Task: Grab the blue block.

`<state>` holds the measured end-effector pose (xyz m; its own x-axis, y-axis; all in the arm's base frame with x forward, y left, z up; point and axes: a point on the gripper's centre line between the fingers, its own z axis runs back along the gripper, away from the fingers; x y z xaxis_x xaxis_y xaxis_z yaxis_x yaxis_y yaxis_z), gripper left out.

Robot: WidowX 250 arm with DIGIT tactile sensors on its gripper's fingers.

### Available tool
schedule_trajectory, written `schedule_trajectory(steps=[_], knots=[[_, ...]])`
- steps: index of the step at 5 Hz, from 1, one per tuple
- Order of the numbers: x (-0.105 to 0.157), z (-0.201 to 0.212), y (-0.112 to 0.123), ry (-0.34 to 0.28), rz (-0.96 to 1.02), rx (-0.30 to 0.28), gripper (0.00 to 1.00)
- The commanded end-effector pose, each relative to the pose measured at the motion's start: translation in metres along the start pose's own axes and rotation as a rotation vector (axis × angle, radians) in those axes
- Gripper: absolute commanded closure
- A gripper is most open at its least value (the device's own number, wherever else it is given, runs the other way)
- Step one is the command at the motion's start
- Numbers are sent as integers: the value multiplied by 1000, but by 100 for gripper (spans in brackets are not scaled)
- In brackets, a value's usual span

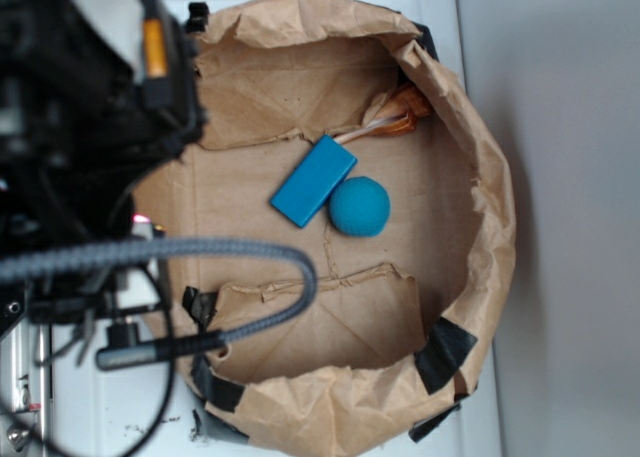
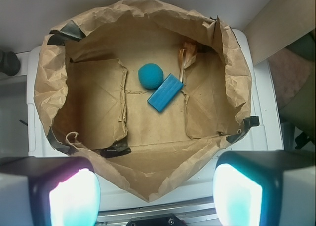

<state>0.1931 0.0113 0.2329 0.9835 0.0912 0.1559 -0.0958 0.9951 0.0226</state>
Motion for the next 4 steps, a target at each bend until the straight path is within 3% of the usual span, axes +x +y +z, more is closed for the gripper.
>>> schedule_trajectory(steps=[1,2,3,4], knots=[[6,11,5,-42,20,2,0],[31,-26,11,12,173,-24,0],[38,-52,12,52,345,-41,0],[41,-81,17,109,473,-10,0]])
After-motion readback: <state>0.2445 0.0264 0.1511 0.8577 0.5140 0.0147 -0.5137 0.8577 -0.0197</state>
